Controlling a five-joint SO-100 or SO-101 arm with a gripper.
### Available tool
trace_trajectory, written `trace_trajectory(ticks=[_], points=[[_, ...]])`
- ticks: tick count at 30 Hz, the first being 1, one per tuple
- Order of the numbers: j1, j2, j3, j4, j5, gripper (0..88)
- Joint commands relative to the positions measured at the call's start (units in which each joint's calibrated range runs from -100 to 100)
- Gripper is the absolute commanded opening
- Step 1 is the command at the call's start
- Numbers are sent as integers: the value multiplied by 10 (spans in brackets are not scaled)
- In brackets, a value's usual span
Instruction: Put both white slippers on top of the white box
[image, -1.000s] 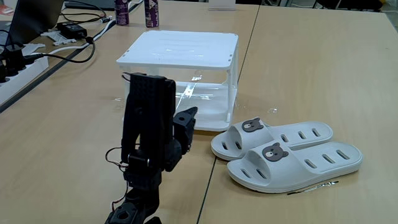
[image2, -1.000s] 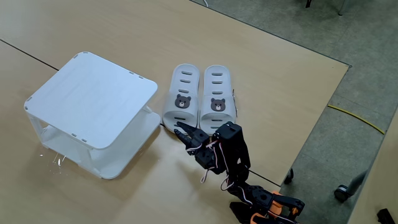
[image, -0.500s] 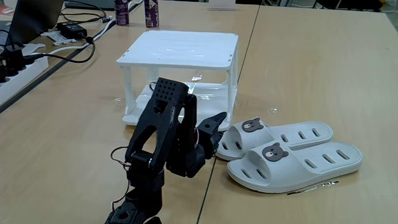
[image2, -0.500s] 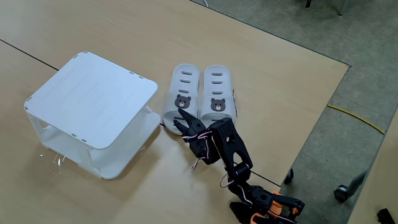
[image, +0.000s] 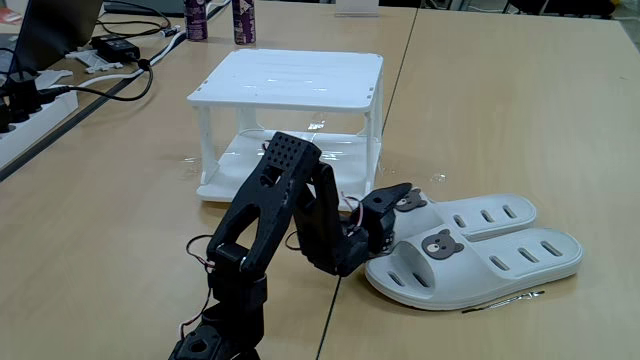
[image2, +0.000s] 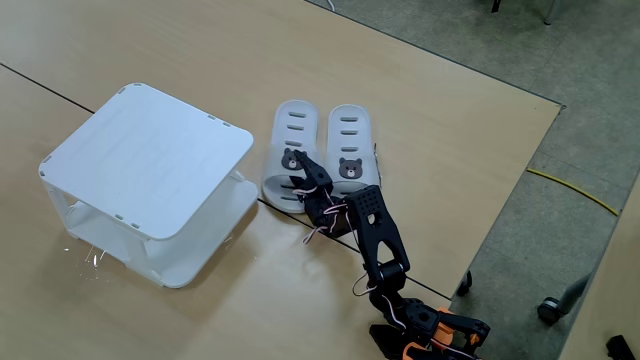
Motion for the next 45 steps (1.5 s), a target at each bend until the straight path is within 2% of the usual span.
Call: trace_trajectory(ticks=[1,9,13,21,23,26,33,38,45], points=[[9,-8,-88,62,4,273],[9,-4,-177,194,4,273],[20,22,-230,206,4,269],[49,14,-229,214,4,266],[49,-3,-218,215,4,211],[47,-30,-178,215,4,0],[46,-181,-109,218,4,8],[48,-364,-101,390,4,8],[45,-545,-104,508,4,8]])
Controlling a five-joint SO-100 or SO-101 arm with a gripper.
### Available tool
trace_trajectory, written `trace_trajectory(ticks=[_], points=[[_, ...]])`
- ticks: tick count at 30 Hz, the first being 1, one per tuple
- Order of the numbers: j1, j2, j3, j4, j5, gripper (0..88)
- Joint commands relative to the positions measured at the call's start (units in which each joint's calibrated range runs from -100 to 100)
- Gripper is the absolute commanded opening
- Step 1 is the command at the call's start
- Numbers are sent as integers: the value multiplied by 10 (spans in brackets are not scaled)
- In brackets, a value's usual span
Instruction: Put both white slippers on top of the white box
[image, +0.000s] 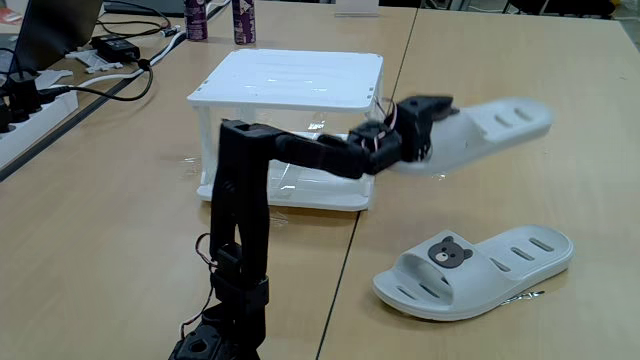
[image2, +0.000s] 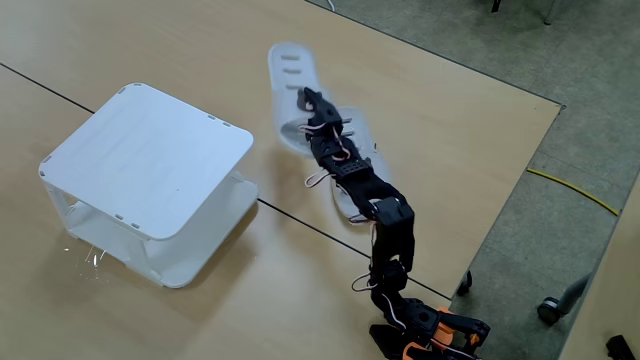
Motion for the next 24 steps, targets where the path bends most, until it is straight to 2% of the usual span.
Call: trace_trajectory(ticks=[1,6,13,19,21,24], points=[[3,-183,-24,49,4,8],[-31,-284,-22,94,4,8],[-222,-325,-22,99,4,8],[-399,-308,-12,99,4,8],[-433,-265,-23,98,4,8],[-440,-195,-81,98,4,8]])
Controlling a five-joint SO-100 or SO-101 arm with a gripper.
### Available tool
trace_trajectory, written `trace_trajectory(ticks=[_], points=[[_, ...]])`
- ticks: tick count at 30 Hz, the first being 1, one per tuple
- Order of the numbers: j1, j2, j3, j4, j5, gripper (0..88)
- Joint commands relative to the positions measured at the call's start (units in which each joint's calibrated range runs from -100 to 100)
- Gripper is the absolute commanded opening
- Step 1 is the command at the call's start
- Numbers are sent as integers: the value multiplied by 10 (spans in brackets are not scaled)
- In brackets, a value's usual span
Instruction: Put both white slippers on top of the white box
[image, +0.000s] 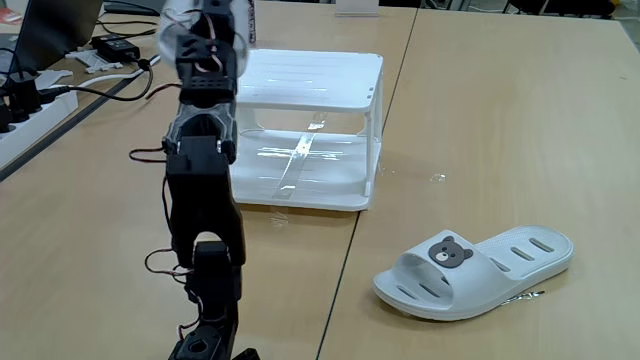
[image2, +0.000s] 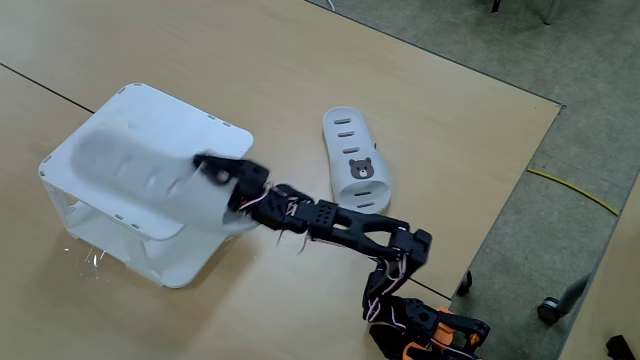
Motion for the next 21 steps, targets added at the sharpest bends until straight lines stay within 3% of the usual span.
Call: trace_trajectory(ticks=[1,13,21], points=[[-11,73,-107,-3,4,8],[13,348,-419,2,4,8],[45,433,-581,62,4,8]])
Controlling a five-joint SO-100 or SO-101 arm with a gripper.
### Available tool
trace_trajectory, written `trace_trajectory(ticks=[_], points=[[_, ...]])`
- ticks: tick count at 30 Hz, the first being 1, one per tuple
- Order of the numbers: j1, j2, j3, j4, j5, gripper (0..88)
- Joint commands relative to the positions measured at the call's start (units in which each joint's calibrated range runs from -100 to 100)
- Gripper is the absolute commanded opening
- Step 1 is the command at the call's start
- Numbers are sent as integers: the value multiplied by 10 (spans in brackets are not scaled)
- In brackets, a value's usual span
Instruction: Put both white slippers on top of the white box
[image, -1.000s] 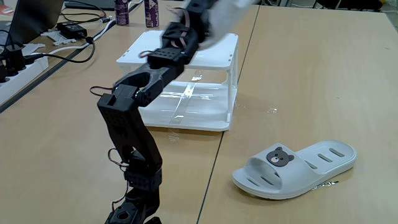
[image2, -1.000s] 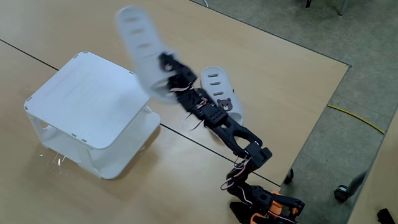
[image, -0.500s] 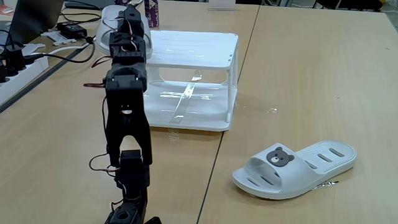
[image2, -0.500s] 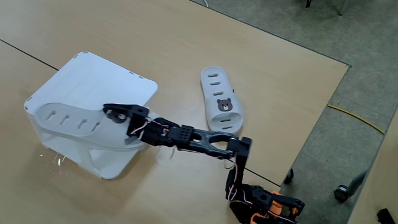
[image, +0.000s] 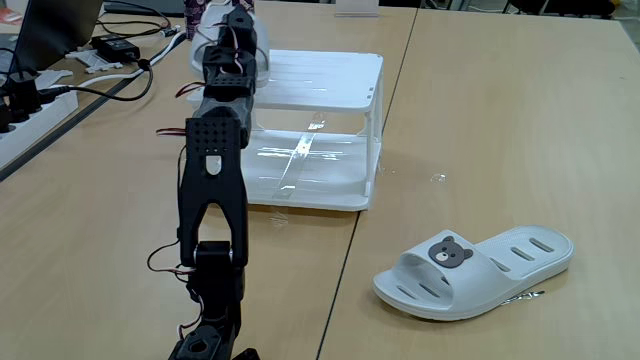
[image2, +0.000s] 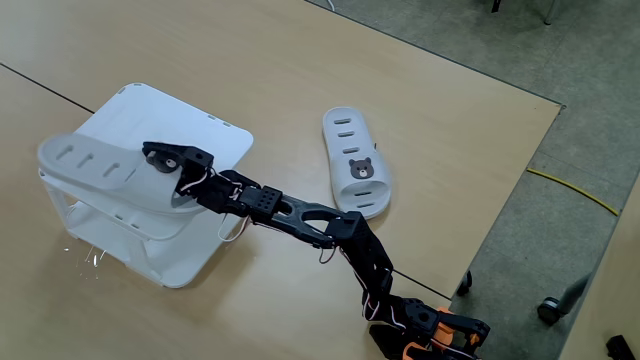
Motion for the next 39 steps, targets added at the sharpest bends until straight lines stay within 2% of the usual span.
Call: trace_trajectory(ticks=[1,11,16,25,39], points=[[6,3,-109,3,4,8],[21,12,-74,4,4,10],[24,24,-74,4,4,169],[24,18,-45,18,4,314],[26,-31,-31,101,4,322]])
